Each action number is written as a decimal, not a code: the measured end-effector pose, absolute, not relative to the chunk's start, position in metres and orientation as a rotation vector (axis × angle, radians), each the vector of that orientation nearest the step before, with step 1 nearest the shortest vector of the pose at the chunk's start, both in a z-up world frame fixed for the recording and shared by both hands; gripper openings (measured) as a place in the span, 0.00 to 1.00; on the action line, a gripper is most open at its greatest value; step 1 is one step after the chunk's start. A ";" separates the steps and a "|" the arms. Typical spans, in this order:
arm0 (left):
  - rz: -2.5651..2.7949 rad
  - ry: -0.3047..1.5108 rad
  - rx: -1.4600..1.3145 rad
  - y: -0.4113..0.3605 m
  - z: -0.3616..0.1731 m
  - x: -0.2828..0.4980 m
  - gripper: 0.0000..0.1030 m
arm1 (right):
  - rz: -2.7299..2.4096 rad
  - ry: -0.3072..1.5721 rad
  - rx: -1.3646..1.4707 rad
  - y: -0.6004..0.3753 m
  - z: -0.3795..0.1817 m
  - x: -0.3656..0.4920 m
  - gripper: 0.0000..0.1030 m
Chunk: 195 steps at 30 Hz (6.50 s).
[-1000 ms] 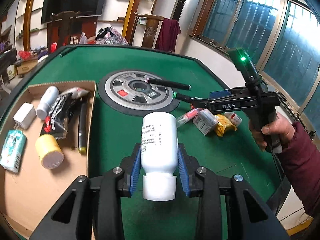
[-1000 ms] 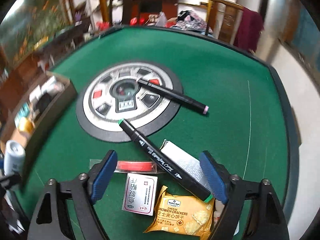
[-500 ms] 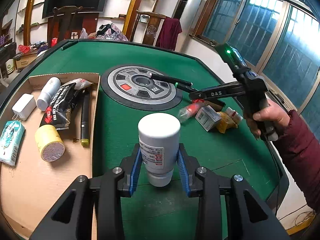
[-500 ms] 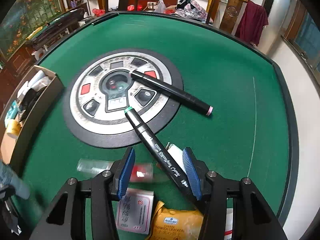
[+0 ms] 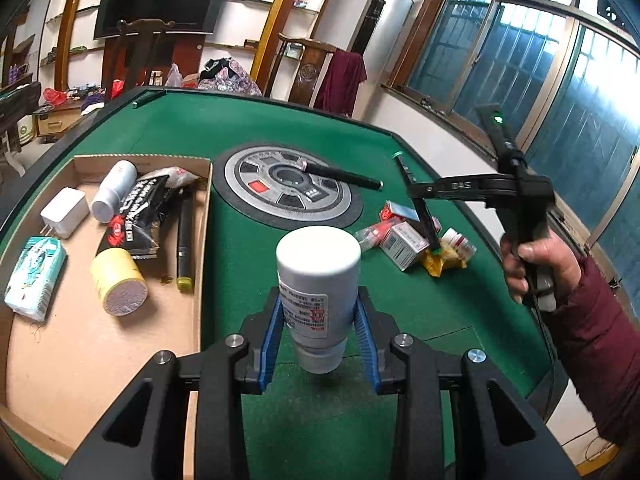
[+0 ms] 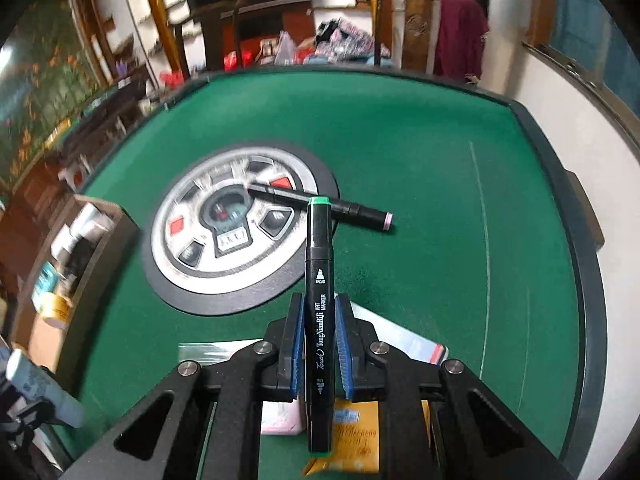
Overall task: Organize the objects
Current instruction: 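Grasp the green-capped black marker with the right tool while the left tool carries the bottle, then lower the bottle into the cardboard box and open the left tool while the right tool drops the marker there, then move both open tools back over the remaining items on the table, then grasp the pink-capped black marker with the left tool, then grasp the white medicine box with the right tool while the left tool lifts the marker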
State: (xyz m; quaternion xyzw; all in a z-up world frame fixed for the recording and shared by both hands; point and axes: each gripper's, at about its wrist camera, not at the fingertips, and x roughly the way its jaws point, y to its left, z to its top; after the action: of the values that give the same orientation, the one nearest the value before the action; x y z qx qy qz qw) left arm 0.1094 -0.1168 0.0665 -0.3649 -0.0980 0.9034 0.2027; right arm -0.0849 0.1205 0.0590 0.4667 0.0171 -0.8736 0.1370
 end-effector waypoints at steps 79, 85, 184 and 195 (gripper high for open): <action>2.813 -0.621 -1.188 -0.301 0.094 0.126 0.84 | -2.064 -0.253 1.297 -0.123 0.061 -0.033 0.67; 2.749 -0.602 -1.199 -0.268 0.093 0.134 0.84 | -2.192 -0.212 1.259 -0.058 0.074 -0.017 0.74; 2.417 0.173 -1.194 -0.044 0.073 0.024 0.14 | -2.676 -0.589 1.188 0.242 0.030 -0.071 0.84; 2.448 -0.070 -1.118 -0.086 0.081 0.079 0.14 | -2.564 -0.062 1.174 0.128 0.036 -0.040 0.84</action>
State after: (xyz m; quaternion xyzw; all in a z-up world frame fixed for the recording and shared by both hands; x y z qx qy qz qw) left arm 0.0790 -0.0865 0.0813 -0.4049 -0.0253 0.8865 0.2228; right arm -0.0403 0.1278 0.0360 0.4108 -0.0217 -0.8974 0.1596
